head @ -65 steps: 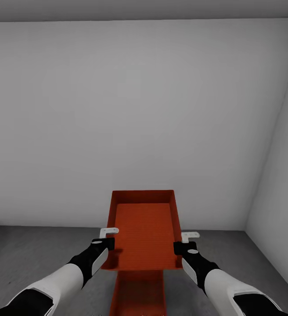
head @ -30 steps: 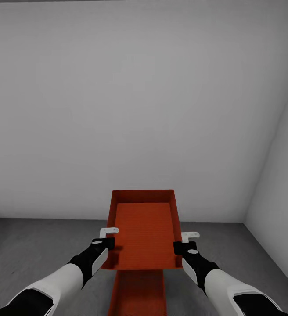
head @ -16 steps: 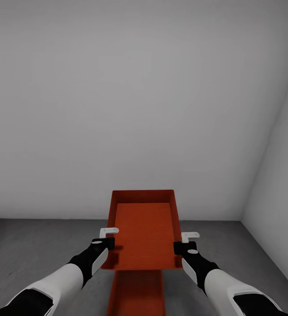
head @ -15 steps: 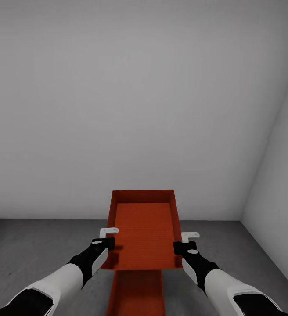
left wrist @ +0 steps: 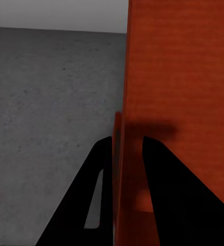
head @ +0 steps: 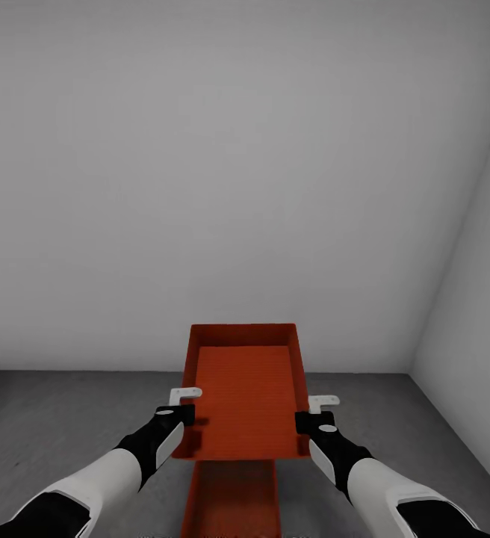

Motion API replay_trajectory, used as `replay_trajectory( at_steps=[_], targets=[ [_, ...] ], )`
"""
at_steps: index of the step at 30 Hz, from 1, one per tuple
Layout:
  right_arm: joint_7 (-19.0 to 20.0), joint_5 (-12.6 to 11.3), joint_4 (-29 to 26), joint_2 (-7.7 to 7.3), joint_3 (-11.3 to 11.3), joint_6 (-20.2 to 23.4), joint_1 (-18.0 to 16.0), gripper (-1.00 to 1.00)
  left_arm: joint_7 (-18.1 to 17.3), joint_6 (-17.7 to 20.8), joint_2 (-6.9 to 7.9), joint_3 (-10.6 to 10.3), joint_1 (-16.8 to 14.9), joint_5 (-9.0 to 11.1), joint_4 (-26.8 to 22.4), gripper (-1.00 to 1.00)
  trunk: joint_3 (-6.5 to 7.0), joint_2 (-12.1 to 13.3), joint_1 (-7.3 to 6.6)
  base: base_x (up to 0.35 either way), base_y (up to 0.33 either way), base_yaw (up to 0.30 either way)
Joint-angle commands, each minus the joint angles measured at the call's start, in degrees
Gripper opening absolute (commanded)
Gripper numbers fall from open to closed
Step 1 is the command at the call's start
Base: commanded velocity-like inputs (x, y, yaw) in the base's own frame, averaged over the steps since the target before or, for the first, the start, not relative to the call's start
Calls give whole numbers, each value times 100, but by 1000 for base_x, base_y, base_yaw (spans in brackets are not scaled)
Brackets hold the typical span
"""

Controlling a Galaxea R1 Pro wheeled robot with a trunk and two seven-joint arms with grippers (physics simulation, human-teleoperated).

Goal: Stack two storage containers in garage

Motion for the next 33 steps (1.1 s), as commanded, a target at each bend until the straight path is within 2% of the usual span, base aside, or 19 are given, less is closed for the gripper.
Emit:
replay_trajectory(
  at_steps=[1,33],
  targets=[
    [55,-49,15,1,28,-5,-1,-100,117,-99,314,336,-10,-130,-28,-100,-19,-9,1,0,0,0],
    [60,-51,15,-7,24,-1,-1,-100,117,-99,315,337,-10,-130,-19,-100,-315,-9,1,0,0,0]
  ],
)
